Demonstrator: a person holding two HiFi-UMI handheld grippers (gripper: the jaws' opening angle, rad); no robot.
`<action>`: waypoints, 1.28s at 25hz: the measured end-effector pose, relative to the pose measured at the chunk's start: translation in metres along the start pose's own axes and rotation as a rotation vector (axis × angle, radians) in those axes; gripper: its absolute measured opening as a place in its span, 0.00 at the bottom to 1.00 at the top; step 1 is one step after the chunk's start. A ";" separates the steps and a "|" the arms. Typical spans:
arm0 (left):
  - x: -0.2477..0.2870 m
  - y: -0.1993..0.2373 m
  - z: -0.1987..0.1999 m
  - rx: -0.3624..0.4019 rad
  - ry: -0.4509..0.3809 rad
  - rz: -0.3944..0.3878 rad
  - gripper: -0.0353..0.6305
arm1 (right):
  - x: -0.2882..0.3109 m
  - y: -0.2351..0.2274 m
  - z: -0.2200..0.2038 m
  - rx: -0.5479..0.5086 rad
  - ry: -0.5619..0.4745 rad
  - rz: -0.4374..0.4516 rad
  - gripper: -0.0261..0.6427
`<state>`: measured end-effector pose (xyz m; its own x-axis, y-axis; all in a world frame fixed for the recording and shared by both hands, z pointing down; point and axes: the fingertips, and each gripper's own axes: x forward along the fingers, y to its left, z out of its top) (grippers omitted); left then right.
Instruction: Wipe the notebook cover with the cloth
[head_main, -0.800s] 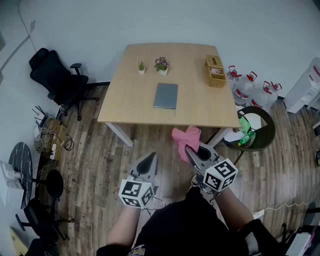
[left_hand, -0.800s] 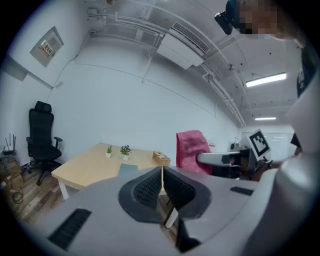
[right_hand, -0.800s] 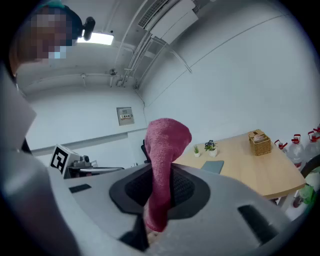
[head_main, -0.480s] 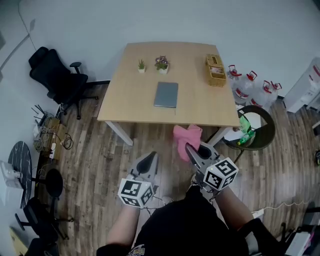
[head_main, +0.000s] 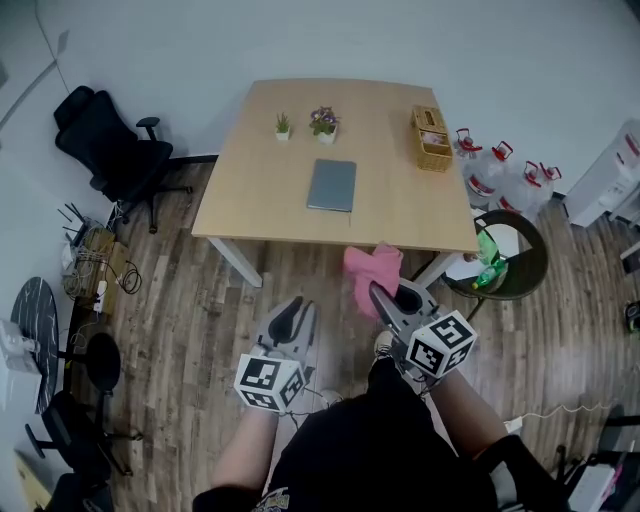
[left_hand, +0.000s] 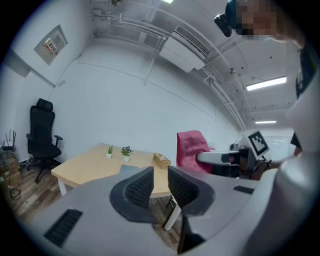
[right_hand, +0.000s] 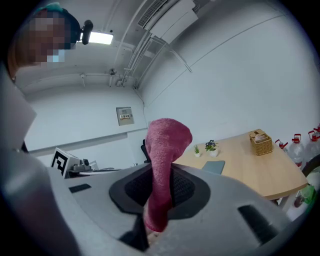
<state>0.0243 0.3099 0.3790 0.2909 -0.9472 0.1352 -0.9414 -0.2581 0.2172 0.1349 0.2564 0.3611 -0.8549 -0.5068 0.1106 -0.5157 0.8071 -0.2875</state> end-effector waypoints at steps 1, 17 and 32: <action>0.001 0.001 -0.001 -0.003 0.002 0.002 0.17 | 0.002 -0.001 0.000 0.001 0.001 0.003 0.15; 0.089 0.043 0.008 -0.015 0.026 0.116 0.25 | 0.081 -0.087 0.022 0.035 0.044 0.099 0.15; 0.219 0.091 0.022 -0.038 0.066 0.242 0.25 | 0.175 -0.204 0.049 0.074 0.104 0.207 0.15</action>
<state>-0.0016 0.0749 0.4069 0.0698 -0.9656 0.2505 -0.9782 -0.0170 0.2071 0.0932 -0.0116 0.3924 -0.9451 -0.2960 0.1384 -0.3267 0.8642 -0.3827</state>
